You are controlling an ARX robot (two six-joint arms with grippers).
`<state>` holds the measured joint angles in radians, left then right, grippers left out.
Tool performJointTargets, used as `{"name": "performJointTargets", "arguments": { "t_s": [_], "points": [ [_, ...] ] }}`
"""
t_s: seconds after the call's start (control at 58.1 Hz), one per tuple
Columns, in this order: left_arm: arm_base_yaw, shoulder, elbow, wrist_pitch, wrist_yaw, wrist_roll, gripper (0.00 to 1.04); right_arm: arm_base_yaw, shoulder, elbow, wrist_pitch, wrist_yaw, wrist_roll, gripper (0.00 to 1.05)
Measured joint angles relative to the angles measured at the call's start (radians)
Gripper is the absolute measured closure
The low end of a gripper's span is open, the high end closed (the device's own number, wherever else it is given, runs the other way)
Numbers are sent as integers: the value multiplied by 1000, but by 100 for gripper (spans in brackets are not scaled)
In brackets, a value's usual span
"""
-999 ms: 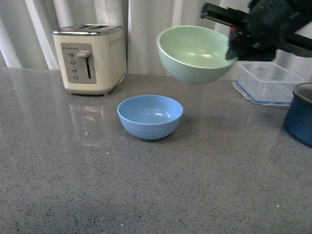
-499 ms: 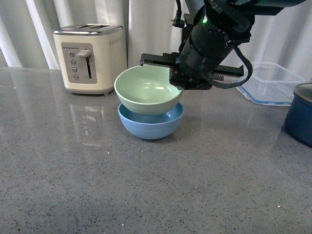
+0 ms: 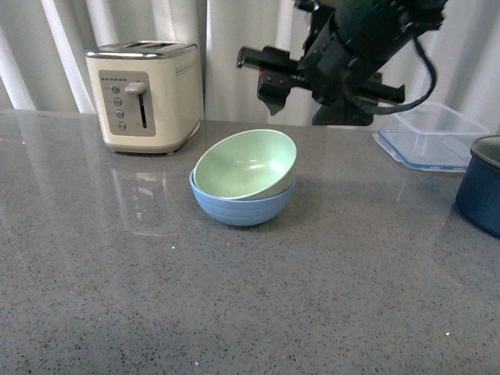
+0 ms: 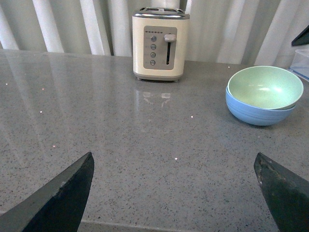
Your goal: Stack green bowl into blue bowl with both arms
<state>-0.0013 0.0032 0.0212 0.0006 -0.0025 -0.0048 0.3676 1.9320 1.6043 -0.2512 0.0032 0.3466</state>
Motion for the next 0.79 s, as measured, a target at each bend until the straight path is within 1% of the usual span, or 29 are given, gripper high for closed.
{"name": "performJointTargets", "arguments": {
  "t_s": [0.121, 0.172, 0.224, 0.241, 0.258, 0.276, 0.293, 0.31, 0.344, 0.379, 0.448, 0.465, 0.499, 0.603, 0.637, 0.689, 0.74, 0.775, 0.792],
  "points": [
    [0, 0, 0, 0, 0, 0, 7, -48, -164, -150, 79, -92, -34, 16],
    [0, 0, 0, 0, 0, 0, 7, -88, -265, -250, 122, -150, -60, 8],
    [0, 0, 0, 0, 0, 0, 7, -132, -380, -369, 161, -185, -93, 11],
    [0, 0, 0, 0, 0, 0, 7, -135, -406, -403, 192, -151, -112, 12],
    [0, 0, 0, 0, -1, 0, 7, -137, -442, -474, 311, -52, -153, 17],
    [0, 0, 0, 0, -1, 0, 7, -138, -453, -499, 358, -14, -169, 18],
    [0, 0, 0, 0, 0, 0, 7, -141, -472, -544, 445, 53, -197, 22],
    [0, 0, 0, 0, 0, 0, 7, -143, -480, -567, 487, 82, -211, 24],
    [0, 0, 0, 0, 3, 0, 7, -147, -511, -656, 636, 165, -254, 31],
    [0, 0, 0, 0, 3, 0, 7, -154, -533, -721, 723, 187, -275, 36],
    [0, 0, 0, 0, 2, 0, 7, -173, -577, -853, 856, 186, -307, 48],
    [0, 0, 0, 0, 2, 0, 7, -176, -584, -869, 868, 184, -311, 50],
    [0, 0, 0, 0, 2, 0, 7, -186, -611, -931, 903, 175, -321, 57],
    [0, 0, 0, 0, 2, 0, 7, -205, -673, -1041, 949, 150, -333, 73],
    [0, 0, 0, 0, 2, 0, 7, -215, -700, -1081, 964, 141, -336, 80],
    [0, 0, 0, 0, 2, 0, 7, -225, -725, -1122, 976, 134, -339, 87],
    [0, 0, 0, 0, 2, 0, 7, -240, -761, -1177, 989, 126, -341, 98],
    [0, 0, 0, 0, 2, 0, 7, -246, -777, -1201, 994, 122, -341, 103],
    [0, 0, 0, 0, 2, 0, 7, -249, -788, -1215, 998, 117, -346, 104]
  ]
}}
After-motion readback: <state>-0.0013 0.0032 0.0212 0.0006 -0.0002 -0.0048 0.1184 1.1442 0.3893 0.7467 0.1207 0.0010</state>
